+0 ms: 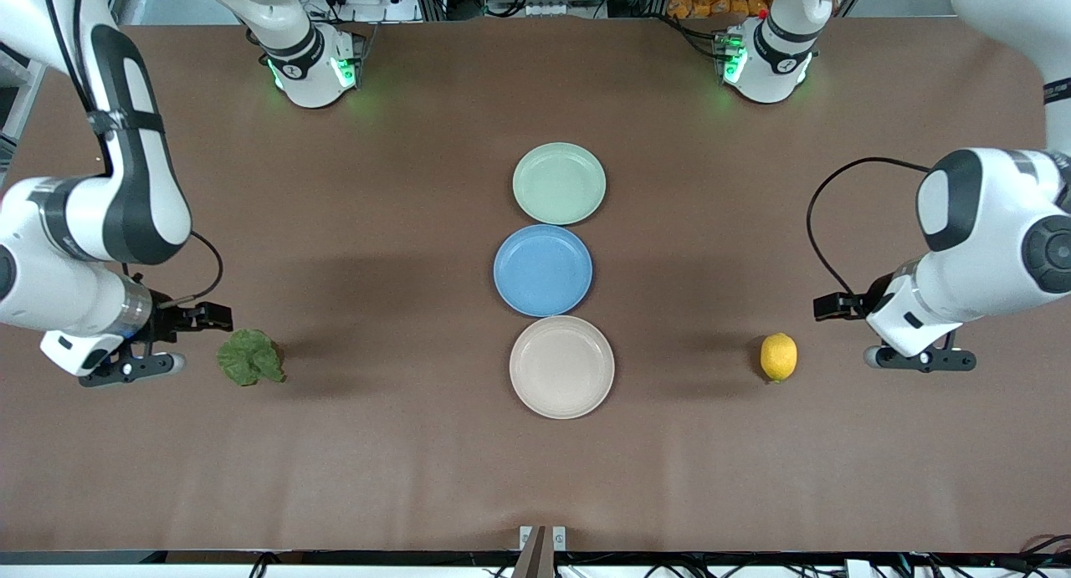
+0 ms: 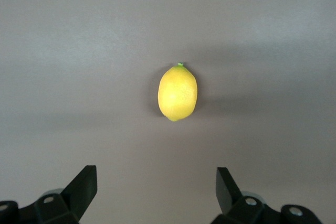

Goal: Place lemon and lettuce in plates
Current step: 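Close the right gripper on the lettuce while the left gripper grasps the lemon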

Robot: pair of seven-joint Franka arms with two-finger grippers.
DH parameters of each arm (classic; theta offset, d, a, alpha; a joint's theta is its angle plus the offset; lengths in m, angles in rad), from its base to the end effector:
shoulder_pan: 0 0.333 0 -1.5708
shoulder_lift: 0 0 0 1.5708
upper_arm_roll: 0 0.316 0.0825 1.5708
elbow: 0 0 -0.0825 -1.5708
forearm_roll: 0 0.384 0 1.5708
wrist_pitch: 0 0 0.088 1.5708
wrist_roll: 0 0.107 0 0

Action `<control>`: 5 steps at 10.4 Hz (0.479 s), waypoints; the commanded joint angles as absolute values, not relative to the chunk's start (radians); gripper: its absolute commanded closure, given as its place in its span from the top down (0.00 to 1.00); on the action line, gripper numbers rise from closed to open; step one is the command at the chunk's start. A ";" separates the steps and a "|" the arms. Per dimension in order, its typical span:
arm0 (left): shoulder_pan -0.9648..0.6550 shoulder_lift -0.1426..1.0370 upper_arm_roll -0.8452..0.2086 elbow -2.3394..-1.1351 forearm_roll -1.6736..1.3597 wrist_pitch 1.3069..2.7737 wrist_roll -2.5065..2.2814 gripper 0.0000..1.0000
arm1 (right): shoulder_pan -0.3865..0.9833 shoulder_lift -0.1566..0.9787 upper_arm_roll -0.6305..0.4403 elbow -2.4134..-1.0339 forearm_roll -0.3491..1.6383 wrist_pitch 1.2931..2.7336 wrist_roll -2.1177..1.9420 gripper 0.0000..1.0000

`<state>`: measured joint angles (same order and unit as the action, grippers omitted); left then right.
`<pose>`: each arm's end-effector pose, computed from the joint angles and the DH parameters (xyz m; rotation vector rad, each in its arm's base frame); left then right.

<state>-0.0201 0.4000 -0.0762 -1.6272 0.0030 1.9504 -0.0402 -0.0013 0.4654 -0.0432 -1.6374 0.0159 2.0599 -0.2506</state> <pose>0.6570 -0.0578 0.3840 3.1163 -0.0817 -0.1206 0.6712 -0.0257 0.3442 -3.1241 -0.3174 0.0672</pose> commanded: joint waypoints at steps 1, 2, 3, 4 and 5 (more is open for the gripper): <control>-0.015 0.431 -0.081 -1.658 0.011 2.020 -0.020 1.00 | -0.025 0.506 -0.034 -1.728 -0.001 2.259 -0.288 1.00; -0.015 0.454 -0.081 -1.660 0.011 2.043 -0.020 1.00 | -0.029 0.538 -0.034 -1.730 -0.006 2.301 -0.297 1.00; -0.015 0.474 -0.081 -1.666 0.011 2.069 -0.018 1.00 | -0.031 0.567 -0.034 -1.723 -0.009 2.315 -0.301 1.00; -0.015 0.488 -0.081 -1.681 0.011 2.107 -0.018 1.00 | -0.028 0.590 -0.034 -1.714 -0.009 2.321 -0.301 1.00; -0.014 0.503 -0.081 -1.690 0.011 2.143 -0.018 1.00 | -0.023 0.615 -0.034 -1.706 -0.011 2.322 -0.301 1.00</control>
